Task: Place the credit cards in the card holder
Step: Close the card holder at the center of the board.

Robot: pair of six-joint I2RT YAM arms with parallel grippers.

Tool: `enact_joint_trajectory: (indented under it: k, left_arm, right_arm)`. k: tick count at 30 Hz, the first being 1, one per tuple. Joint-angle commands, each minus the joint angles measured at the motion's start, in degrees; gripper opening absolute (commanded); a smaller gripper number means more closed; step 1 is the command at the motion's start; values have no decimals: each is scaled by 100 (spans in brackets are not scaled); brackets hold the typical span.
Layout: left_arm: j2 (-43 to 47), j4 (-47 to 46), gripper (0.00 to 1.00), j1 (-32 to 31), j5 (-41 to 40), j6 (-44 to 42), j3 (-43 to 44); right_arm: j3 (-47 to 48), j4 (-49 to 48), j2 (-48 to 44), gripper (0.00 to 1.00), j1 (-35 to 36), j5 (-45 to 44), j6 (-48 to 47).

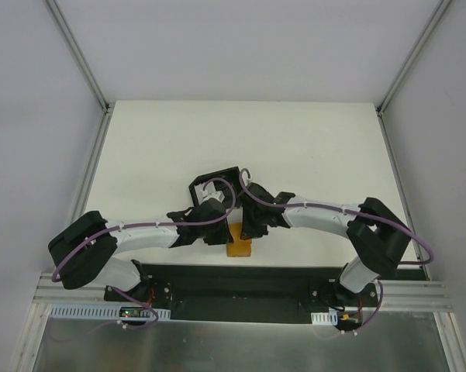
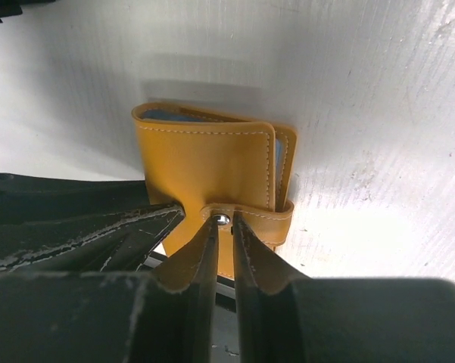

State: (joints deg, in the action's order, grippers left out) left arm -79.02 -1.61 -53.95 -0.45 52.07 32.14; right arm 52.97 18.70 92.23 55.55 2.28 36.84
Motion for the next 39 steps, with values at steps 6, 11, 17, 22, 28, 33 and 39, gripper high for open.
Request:
enact_joint_trajectory:
  k: [6,11,17,22,28,33,39]
  left_arm:
    - [-78,258,18,-10,-122,-83,-270]
    - [-69,205,19,-10,-113,-83,-296]
    - [-78,187,19,-10,-96,-66,-322]
    - [-52,187,19,-19,-105,-57,-357]
    - [124,-76,19,-19,-166,-13,-524]
    - [221,-270,19,-19,-184,13,-674]
    - [291,-384,19,-27,-184,5,-771]
  right_arm:
    - [468,670,638,15,-97,-114,-177]
    - [680,907,806,8,-97,-193,-283]
    - [644,951,911,2,-62,-193,-291]
    - [583,802,903,0,96,-614,-90]
    - [363,565,859,0,342,-1089,192]
    - [451,767,1060,0,360,-1178,157]
    - [714,969,1464,0,290,-871,-177]
